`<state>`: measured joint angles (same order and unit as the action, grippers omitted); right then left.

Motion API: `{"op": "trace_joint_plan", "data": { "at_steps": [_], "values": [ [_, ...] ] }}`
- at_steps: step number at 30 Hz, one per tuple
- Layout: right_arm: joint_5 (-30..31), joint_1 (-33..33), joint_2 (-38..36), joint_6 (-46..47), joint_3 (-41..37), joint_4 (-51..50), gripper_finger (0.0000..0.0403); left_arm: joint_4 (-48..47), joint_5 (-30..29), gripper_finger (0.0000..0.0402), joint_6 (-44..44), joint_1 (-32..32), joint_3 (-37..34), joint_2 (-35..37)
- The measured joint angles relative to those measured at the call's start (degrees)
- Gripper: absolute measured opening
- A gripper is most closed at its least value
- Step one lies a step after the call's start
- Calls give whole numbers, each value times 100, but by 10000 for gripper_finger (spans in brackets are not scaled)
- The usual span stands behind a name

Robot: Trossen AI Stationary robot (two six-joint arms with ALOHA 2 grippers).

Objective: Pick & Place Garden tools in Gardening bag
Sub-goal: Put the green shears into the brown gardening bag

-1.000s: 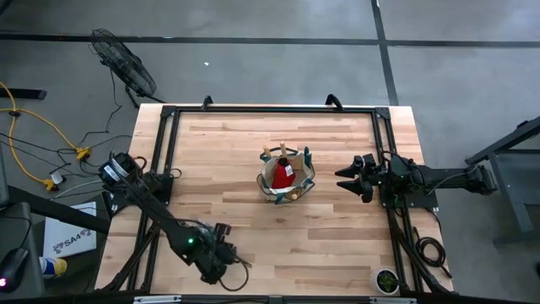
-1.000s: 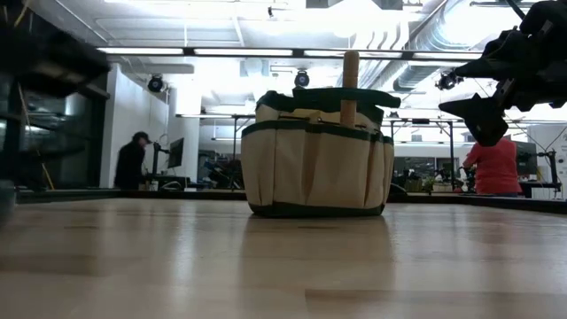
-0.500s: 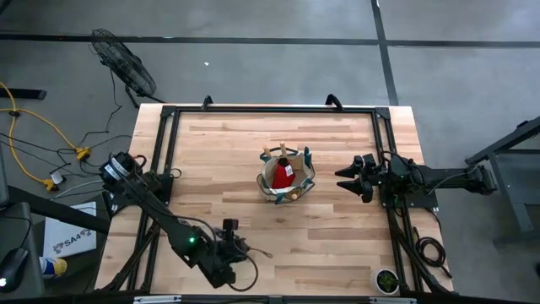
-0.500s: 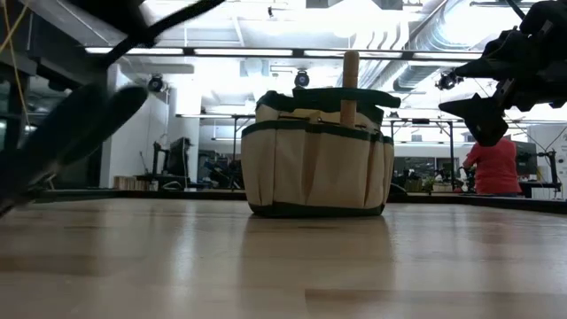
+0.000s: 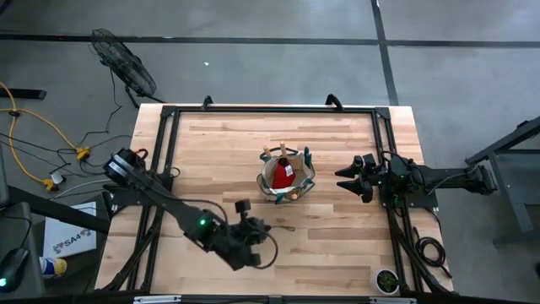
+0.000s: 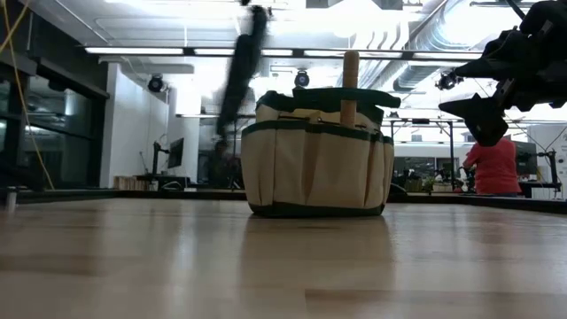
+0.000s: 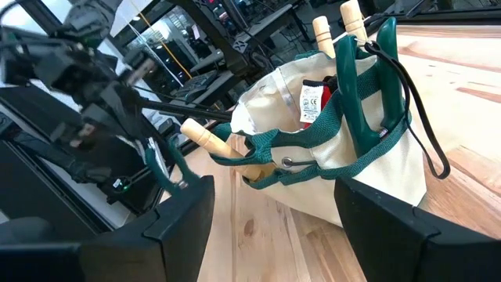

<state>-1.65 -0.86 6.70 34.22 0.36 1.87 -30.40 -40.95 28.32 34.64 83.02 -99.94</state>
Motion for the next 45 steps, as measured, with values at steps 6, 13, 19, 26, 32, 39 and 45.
{"op": "trace_joint_plan", "data": {
  "at_steps": [6,13,19,26,32,39,45],
  "values": [
    [1,-1,0,0,0,-2,256,-59,-301,0,-429,-236,468,1],
    [1,-2,0,2,-2,-1,256,-926,-789,0,-746,-256,1169,2],
    [0,0,0,0,0,0,256,-1447,-1204,0,-752,-319,1731,4],
    [1,-1,-1,2,-2,-1,256,-1957,-1463,0,-752,-369,2143,4],
    [0,-1,-1,0,0,-2,256,-2399,-1569,0,-727,-468,2253,9],
    [2,-2,-2,2,0,-2,256,-2476,-1723,0,-742,-566,2253,80],
    [2,-2,-2,1,-2,-4,256,-2768,-1746,0,-768,-838,2251,122]
  ]
}}
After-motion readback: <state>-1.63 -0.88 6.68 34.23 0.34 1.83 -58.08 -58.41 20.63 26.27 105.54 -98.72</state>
